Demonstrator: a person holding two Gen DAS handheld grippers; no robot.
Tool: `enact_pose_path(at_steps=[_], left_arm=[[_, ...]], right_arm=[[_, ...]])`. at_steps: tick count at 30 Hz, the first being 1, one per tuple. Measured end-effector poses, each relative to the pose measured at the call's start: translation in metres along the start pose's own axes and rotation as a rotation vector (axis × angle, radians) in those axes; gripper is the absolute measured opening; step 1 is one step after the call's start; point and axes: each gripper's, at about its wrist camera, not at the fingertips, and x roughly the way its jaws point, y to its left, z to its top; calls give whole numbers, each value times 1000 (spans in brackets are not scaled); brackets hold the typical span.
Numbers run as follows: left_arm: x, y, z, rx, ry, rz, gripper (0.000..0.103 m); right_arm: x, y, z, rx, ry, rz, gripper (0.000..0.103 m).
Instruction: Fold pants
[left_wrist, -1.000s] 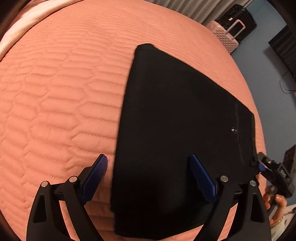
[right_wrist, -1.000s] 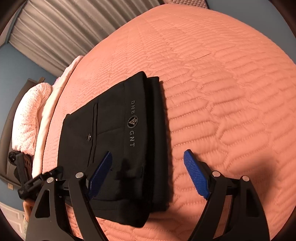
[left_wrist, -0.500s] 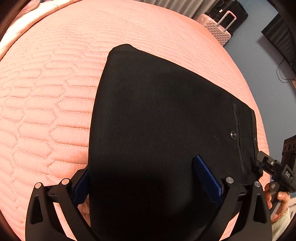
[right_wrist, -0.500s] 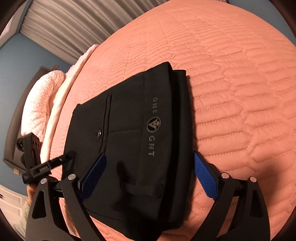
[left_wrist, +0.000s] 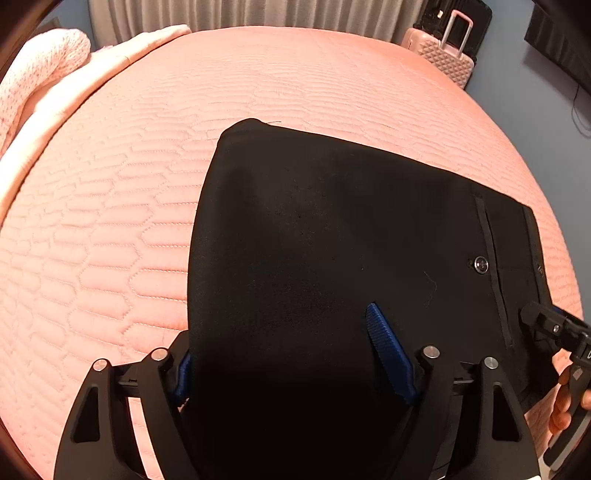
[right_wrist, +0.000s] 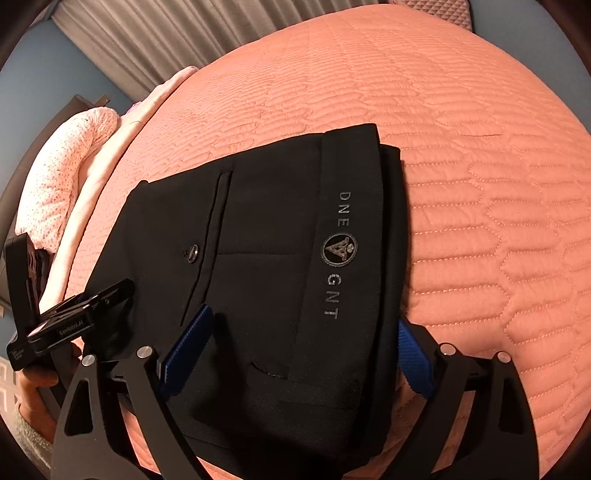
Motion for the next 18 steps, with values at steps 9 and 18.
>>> enact_pose_path(at_steps=[9,18], left_arm=[[-6,1,-2,21,0,45,56],[-18,-15,-2,139,-20,228,51]], right_arm=[[-6,-11,0,14,0,2,63],[-19,-21,-3,78,-31,-19,57]])
